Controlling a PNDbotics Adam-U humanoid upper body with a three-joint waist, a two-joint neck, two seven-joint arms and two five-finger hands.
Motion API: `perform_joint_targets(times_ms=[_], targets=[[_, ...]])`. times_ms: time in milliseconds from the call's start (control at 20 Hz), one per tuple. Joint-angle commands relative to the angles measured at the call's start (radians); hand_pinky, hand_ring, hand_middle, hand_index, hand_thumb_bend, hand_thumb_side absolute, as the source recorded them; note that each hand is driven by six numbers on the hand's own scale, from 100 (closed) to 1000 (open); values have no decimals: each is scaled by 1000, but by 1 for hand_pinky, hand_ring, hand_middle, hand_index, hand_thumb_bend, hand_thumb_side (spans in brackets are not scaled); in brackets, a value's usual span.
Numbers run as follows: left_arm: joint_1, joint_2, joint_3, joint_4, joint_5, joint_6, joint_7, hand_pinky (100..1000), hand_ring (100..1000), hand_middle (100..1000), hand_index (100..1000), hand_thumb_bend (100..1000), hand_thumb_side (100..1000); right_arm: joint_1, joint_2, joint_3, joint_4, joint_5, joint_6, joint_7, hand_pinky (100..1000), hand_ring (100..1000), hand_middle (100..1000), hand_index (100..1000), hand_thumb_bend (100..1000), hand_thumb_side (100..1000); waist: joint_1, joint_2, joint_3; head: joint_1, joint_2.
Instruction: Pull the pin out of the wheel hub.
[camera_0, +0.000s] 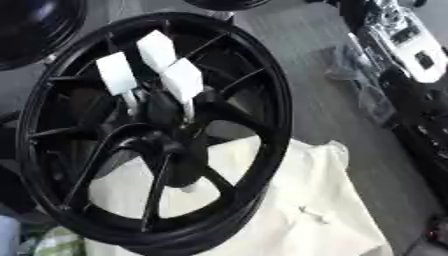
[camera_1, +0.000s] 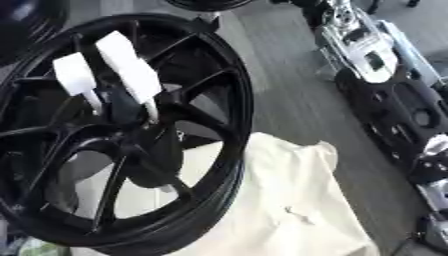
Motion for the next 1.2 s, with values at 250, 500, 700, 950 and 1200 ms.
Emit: perform_joint_targets(times_ms=[250,500,700,950,1200], targets=[[20,79,-43,-108,15,167,26,859,792,767,832,386,643,-11,-36,-3,-15,8,2,2,728,636,677,770,487,428,3,-27,4,5,6],[36,111,-86,-185,-8,293,-12,878,811,774,840,436,638,-9,-37,1,-12,12,4,6,728,636,677,770,488,428,11,-30,5,9,6],[28,108,-112,-198,-67,358,-65,882,816,775,837,466,631,-7,-36,3,-10,14,4,7,728,636,677,770,473,435,15,-33,3,13,6],[-5,82,-138,-180,-90,377,-112,880,815,773,834,474,627,-5,-36,3,-9,14,5,6,728,636,677,770,464,441,16,-34,3,9,6],[-37,55,-163,-145,-99,382,-143,882,819,777,839,489,640,-3,-36,3,-7,14,5,6,727,636,677,769,460,444,15,-35,5,3,6]])
